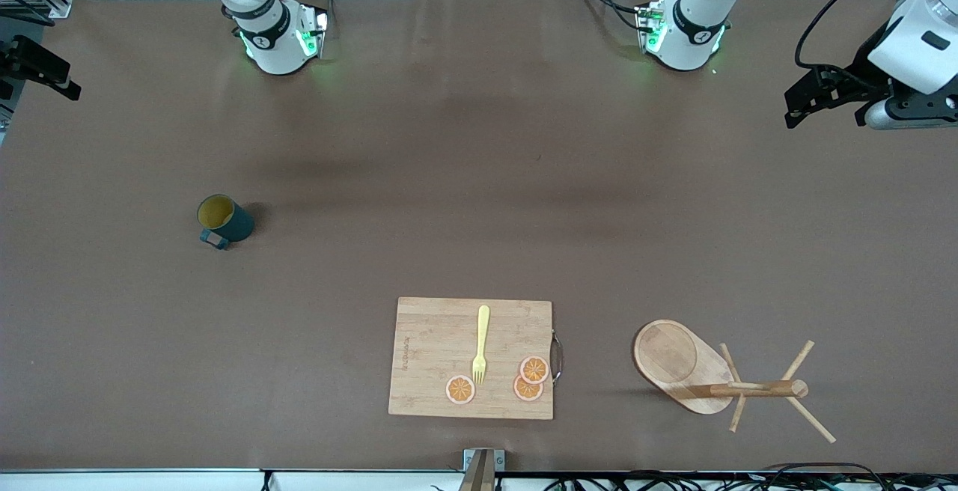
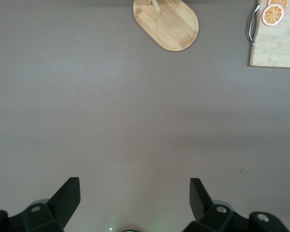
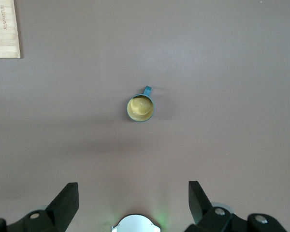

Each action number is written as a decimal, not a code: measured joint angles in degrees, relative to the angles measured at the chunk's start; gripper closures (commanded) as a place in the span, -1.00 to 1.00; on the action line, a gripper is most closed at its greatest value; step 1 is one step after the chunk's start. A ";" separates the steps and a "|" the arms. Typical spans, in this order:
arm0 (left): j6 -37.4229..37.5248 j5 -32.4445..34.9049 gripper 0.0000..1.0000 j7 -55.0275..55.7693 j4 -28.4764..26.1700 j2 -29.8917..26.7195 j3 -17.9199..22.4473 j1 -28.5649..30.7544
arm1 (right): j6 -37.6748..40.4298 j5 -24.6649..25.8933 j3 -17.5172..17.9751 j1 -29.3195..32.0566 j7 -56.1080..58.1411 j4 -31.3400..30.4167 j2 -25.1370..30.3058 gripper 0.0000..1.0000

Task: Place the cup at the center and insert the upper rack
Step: 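Move the right gripper down toward the teal mug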

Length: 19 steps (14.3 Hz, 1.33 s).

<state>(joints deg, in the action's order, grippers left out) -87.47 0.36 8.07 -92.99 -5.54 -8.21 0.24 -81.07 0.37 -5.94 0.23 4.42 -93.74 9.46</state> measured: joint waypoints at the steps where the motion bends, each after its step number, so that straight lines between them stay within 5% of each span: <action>1: 0.17 0.00 -1.00 0.00 0.07 0.01 0.05 0.01 | 0.00 -0.14 0.00 0.00 -0.53 -0.23 0.22 -1.00; 13: 0.99 0.00 -1.00 0.00 1.07 0.67 0.28 0.10 | -0.49 -0.23 1.02 -0.01 -2.96 -0.48 0.32 -1.00; 19: 1.11 0.00 -1.00 0.00 1.04 1.00 0.23 0.07 | -10.07 0.03 0.07 0.48 -3.21 -0.59 -9.94 -1.00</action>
<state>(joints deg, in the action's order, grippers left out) -86.36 0.36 8.07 -91.95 -4.54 -7.98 0.31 -91.15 0.40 -5.87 0.70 1.20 -94.33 -0.48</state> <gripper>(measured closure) 0.000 0.000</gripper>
